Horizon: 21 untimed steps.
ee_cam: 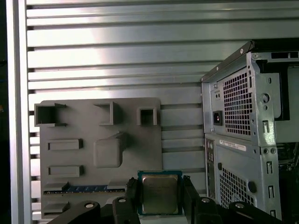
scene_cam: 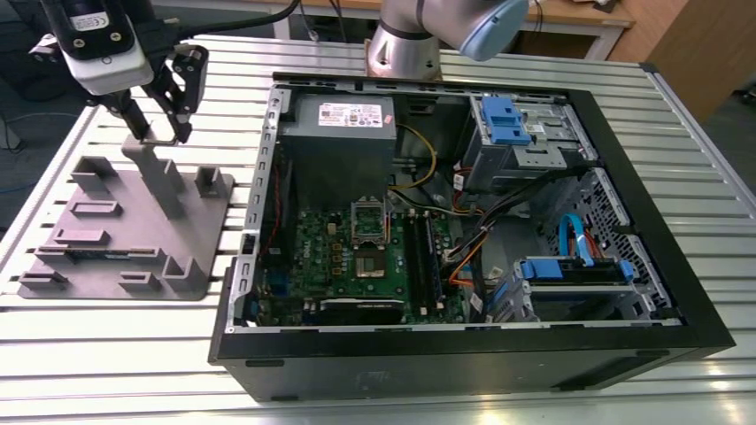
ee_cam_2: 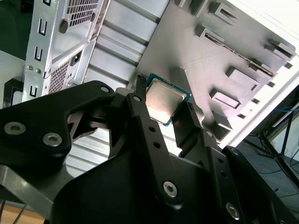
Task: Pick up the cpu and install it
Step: 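Pick up the cpu and move it towards the insertion slot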
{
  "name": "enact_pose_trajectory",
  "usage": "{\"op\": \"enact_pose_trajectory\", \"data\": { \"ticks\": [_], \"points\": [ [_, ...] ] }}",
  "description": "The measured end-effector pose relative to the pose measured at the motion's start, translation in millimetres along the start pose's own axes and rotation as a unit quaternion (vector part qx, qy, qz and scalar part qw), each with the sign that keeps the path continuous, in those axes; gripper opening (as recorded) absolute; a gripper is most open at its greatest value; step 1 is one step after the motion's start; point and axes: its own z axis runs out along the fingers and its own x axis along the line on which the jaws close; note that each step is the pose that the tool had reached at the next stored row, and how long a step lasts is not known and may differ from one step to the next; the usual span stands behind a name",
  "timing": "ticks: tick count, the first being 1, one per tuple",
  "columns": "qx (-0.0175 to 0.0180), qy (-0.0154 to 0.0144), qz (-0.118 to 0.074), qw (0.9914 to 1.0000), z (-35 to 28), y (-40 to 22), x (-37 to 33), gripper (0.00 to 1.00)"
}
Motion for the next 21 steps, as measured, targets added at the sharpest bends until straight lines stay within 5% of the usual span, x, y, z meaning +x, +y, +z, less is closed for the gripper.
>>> {"op": "enact_pose_trajectory", "data": {
  "ticks": [21],
  "points": [
    [0.0000,0.0000,0.000,1.00000,0.3,0.7,-10.9,0.47]
  ]
}}
